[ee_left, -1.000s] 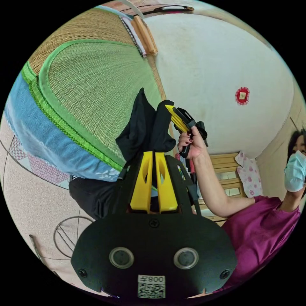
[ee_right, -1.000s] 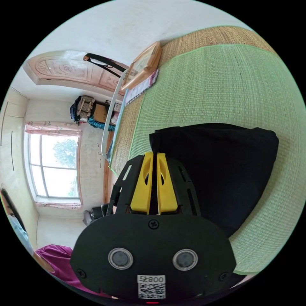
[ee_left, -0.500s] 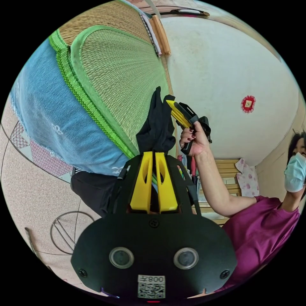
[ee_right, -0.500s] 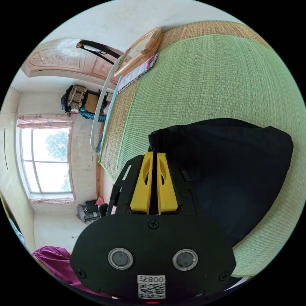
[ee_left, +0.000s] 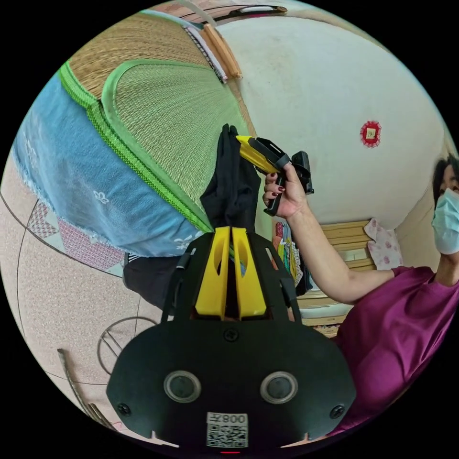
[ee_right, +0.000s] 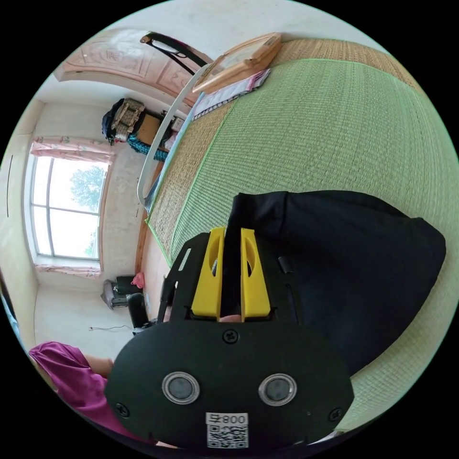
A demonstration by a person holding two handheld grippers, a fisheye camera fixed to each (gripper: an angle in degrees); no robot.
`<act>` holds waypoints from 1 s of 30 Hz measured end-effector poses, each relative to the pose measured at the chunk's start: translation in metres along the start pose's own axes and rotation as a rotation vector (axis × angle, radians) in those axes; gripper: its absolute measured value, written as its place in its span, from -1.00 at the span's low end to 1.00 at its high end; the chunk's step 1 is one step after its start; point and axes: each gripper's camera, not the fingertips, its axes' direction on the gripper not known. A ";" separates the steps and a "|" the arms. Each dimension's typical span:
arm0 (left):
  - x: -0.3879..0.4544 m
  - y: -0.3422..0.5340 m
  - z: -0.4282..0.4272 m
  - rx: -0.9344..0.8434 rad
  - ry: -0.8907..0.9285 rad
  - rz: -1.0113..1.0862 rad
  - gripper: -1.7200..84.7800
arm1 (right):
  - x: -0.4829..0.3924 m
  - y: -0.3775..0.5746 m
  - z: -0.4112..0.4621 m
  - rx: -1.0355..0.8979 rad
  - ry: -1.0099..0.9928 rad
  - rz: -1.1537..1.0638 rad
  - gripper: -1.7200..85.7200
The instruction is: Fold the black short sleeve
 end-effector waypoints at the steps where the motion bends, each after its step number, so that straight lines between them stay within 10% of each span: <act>1: 0.003 0.001 0.000 -0.003 -0.007 0.015 -0.95 | -0.005 -0.001 -0.002 0.002 0.012 -0.016 -0.80; 30: 0.049 -0.029 0.044 -0.098 -0.251 0.151 -0.96 | -0.014 -0.038 -0.046 -0.065 0.108 -0.007 -0.95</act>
